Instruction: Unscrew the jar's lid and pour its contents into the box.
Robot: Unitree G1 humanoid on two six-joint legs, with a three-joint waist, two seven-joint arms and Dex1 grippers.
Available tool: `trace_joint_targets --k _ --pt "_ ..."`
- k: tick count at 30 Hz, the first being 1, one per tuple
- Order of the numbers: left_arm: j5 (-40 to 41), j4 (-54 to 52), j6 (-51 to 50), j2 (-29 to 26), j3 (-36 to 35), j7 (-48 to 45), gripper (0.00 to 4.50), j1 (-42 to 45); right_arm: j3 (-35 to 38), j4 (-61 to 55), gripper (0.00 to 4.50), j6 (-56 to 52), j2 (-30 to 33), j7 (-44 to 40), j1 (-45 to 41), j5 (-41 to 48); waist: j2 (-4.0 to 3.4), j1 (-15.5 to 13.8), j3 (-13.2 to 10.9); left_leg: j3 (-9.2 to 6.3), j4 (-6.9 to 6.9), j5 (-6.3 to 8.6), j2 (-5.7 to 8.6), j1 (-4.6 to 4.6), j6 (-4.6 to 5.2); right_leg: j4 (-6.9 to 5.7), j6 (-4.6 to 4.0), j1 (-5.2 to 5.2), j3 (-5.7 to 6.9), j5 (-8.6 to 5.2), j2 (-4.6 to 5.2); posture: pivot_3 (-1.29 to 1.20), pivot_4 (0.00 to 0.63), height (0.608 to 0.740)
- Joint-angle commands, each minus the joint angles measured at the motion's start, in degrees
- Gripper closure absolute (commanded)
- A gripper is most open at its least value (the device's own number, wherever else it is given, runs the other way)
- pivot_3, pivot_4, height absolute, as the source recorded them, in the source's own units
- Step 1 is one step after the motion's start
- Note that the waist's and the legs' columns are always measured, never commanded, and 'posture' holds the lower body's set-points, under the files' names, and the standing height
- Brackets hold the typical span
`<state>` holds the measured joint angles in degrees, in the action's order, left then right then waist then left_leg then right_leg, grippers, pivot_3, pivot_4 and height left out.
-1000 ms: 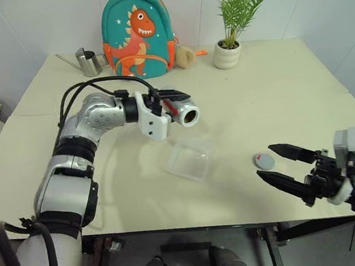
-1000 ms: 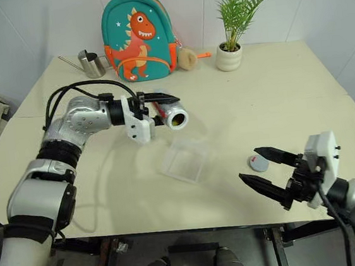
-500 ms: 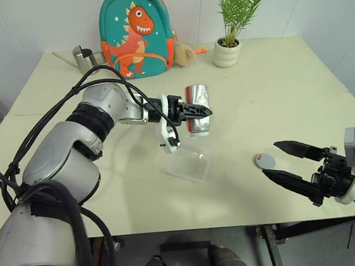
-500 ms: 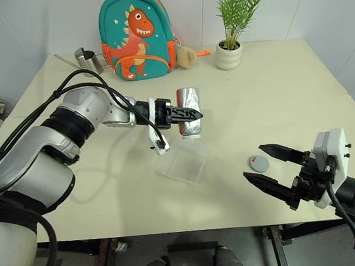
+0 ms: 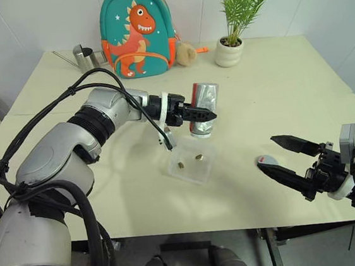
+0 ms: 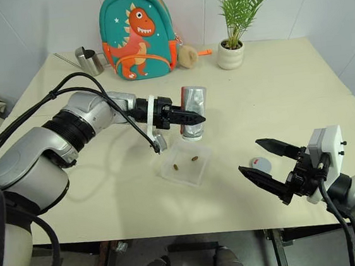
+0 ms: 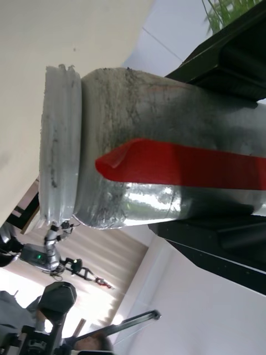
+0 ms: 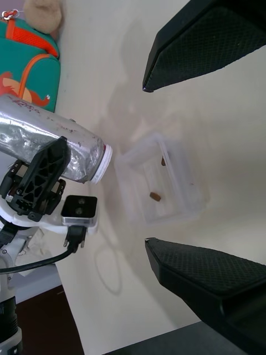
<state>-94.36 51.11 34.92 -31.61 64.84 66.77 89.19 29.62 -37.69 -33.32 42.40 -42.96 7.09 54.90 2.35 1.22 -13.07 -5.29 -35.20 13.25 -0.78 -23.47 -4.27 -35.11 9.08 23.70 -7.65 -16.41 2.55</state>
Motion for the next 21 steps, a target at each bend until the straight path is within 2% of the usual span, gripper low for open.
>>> trace_joint_targets --k 1,3,7,9,13,14,17,21 --pt "18.22 8.63 14.42 1.27 -10.95 -9.64 2.5 0.07 0.54 -0.23 0.07 1.62 0.53 -0.69 -0.41 -0.3 0.0 0.02 0.0 0.01 -0.02 0.0 0.01 0.03 0.0 -0.02 0.0 -0.02 0.0 0.0 0.0 0.0 0.15 0.74" --pt "26.03 11.47 18.98 1.52 -15.75 -16.32 2.5 -0.66 0.74 -0.01 0.07 1.51 1.43 -1.77 -0.23 -0.41 0.0 0.18 0.0 0.03 -0.03 -0.01 0.0 0.06 0.01 -0.04 -0.03 -0.02 0.0 0.02 0.0 0.0 0.15 0.74" --pt "48.54 17.94 22.25 4.48 -30.58 -39.5 2.5 -5.59 1.04 1.81 0.07 1.24 3.63 -3.58 -1.08 -0.72 -0.02 0.22 0.03 0.14 -0.03 -0.01 0.0 0.21 0.01 -0.12 -0.05 -0.12 -0.05 0.0 0.02 0.0 0.15 0.74" --pt "57.37 17.96 12.61 6.83 -38.01 -49.55 2.5 -8.73 0.99 2.9 0.07 1.16 4.47 -3.95 -2.23 -0.65 -0.03 0.17 0.04 0.14 -0.08 -0.02 0.0 0.23 0.02 -0.2 -0.06 -0.14 -0.05 0.0 0.02 0.0 0.15 0.74" --pt "87.32 13.68 -4.57 14.19 -59.01 -77.62 2.5 -17.64 -0.41 6.69 0.07 0.84 6.89 -6.25 -6.39 -1.14 -0.04 0.38 0.05 0.19 -0.34 -0.04 0.01 0.27 0.05 -0.45 -0.07 -0.16 -0.11 0.0 0.01 0.0 0.15 0.74" --pt "92.18 11.34 -8.92 15.41 -62.34 -82.17 2.5 -19.46 -0.69 7.61 0.07 0.86 7.4 -6.98 -7.17 -1.39 -0.06 0.48 0.05 0.16 -0.4 -0.04 -0.01 0.28 0.05 -0.49 -0.09 -0.16 -0.11 0.02 0.0 0.0 0.15 0.74" --pt "101.77 4.7 -20.49 16.88 -69.38 -89.45 2.5 -24.12 -2.37 9.79 0.07 0.42 8.26 -8.16 -9.74 -1.53 -0.07 0.59 0.06 0.11 -0.46 -0.08 -0.03 0.34 0.11 -0.73 -0.12 -0.14 -0.12 0.01 -0.04 0.0 0.15 0.74" --pt "105.89 -1.57 -28.94 16.99 -72.13 -93.18 2.5 -28.77 -4.04 11.68 0.07 0.0 9.08 -10.08 -11.9 -1.98 -0.07 0.41 0.06 0.01 -0.62 -0.14 -0.01 0.35 0.21 -0.94 -0.16 -0.13 -0.11 0.01 -0.06 0.0 0.15 0.74"
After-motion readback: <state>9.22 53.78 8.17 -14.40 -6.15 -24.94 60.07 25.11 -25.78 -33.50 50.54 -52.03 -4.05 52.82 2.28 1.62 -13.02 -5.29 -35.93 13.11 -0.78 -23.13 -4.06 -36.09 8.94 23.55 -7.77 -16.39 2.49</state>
